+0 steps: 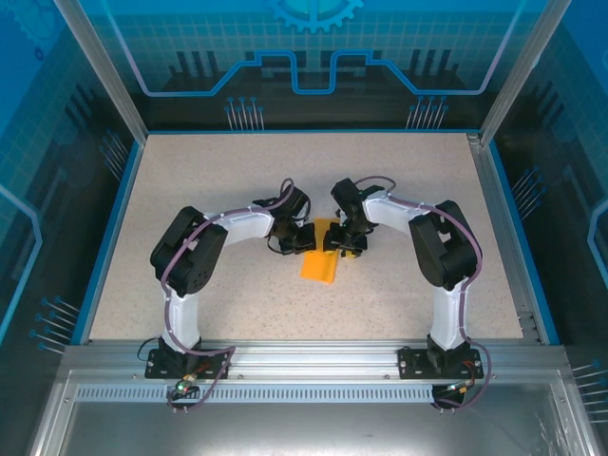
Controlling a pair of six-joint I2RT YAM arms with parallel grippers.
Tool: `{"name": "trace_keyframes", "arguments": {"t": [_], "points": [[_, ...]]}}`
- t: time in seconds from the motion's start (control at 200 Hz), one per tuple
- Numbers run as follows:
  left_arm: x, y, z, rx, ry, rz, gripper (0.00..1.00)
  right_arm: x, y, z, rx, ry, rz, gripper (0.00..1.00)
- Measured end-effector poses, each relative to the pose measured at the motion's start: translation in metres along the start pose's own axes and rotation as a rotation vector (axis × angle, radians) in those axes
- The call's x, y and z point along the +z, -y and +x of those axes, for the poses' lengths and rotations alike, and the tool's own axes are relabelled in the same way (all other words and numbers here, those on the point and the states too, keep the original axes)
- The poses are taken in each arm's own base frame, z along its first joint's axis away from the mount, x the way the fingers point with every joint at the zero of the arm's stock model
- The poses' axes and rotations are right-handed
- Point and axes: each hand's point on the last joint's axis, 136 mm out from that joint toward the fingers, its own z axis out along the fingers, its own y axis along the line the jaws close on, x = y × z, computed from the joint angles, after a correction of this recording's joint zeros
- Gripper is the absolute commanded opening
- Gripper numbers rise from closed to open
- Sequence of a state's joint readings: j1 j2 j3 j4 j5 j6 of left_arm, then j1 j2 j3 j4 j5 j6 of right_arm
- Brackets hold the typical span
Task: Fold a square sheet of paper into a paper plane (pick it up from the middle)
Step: Hold the square sheet of paper at the center of the table, then fold the square sheet of paper in half at the center of the table.
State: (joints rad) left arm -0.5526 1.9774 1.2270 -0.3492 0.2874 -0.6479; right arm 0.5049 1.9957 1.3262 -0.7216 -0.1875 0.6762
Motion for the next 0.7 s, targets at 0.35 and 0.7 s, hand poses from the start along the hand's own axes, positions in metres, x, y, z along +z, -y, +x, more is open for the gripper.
{"name": "trace_keyframes", "arguments": {"t": [0.35,0.7], "points": [[0.001,0.001,-0.001,0.004,0.005,-0.009,0.00,-0.003,-0.004,0.000,-0.002,0.009,-0.020,0.54],[0.001,0.000,-0.001,0.007,0.005,-0.009,0.00,-0.066,0.007,-0.016,0.031,0.275,-0.210,0.38]]}}
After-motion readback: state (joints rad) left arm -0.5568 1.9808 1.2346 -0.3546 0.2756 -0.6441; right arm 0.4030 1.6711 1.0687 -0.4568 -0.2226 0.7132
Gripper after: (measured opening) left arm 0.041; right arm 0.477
